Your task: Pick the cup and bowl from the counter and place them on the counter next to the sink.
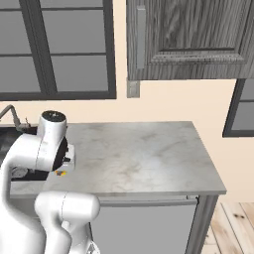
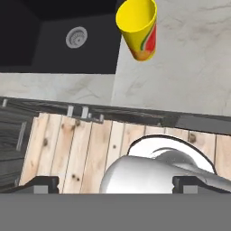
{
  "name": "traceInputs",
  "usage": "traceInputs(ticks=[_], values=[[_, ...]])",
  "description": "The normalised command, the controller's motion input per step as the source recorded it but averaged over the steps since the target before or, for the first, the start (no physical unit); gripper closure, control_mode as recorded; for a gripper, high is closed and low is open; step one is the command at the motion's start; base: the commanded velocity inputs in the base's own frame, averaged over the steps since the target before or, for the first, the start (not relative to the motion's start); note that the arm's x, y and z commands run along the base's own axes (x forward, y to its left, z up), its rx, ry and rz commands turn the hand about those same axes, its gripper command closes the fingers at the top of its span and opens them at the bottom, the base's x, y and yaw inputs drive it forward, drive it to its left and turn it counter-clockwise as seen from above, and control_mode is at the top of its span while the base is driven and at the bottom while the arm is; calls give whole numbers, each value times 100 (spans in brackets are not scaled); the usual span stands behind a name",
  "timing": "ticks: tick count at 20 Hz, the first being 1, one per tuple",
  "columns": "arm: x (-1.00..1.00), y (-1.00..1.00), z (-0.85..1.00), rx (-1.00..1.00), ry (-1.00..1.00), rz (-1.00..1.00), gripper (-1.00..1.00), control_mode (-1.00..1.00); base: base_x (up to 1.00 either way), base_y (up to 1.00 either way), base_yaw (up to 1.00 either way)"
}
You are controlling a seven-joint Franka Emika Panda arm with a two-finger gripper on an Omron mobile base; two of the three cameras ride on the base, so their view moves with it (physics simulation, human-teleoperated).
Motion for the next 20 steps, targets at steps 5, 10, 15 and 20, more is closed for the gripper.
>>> traceInputs(ticks=[5,10,15,20], values=[[-13,-6,12,-4,3,-1,-100,-100,0,0,0],[-19,-4,24,-7,8,-4,-100,-100,0,0,0],[-51,-11,21,-3,4,-5,-100,-100,0,0,0],[-65,-15,12,-2,0,-7,-100,-100,0,0,0]])
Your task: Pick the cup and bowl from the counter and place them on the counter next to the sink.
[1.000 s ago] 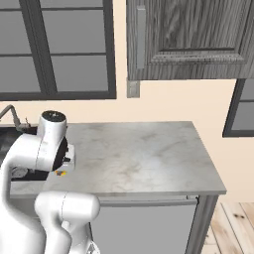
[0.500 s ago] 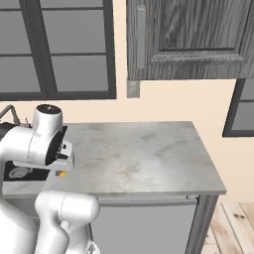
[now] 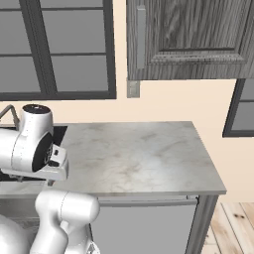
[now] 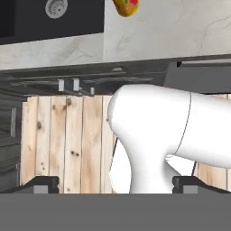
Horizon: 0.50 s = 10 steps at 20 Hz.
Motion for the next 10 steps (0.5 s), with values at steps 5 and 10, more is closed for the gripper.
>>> traceInputs(ticks=[5,10], values=[[-42,-9,2,-3,0,-6,-100,-100,0,0,0],[-5,0,0,-2,0,-1,-100,-100,0,0,0]])
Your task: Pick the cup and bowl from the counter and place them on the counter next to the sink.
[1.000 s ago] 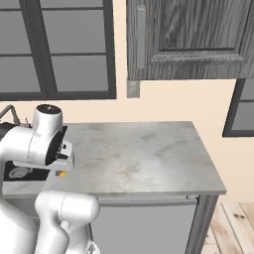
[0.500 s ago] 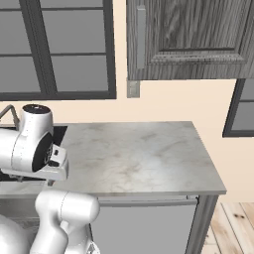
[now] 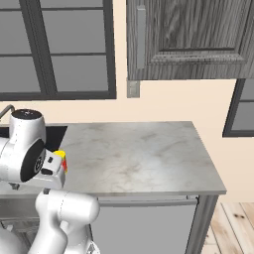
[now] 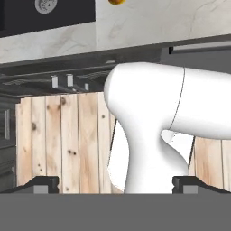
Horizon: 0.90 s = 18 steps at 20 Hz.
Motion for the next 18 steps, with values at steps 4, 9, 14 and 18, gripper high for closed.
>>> traceInputs(ticks=[4,9,14,18], values=[[0,0,0,0,0,0,-100,-100,0,0,0],[0,0,0,0,0,0,-100,-100,0,0,0],[0,0,0,0,0,0,-100,100,-6,0,0],[0,0,0,0,0,0,-100,100,-90,-29,-9]])
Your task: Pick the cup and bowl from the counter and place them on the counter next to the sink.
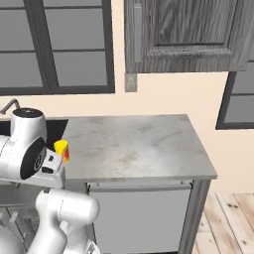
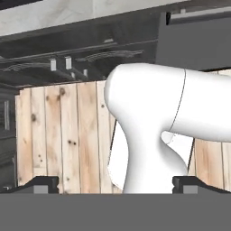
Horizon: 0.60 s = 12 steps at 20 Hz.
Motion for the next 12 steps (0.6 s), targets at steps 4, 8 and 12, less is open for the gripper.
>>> traceInputs(ticks=[4,8,12], values=[[0,0,0,0,0,0,-100,100,-99,-51,-18],[0,0,0,0,0,0,-100,100,-26,-65,-30],[0,0,0,0,0,0,-100,100,0,-96,-42]])
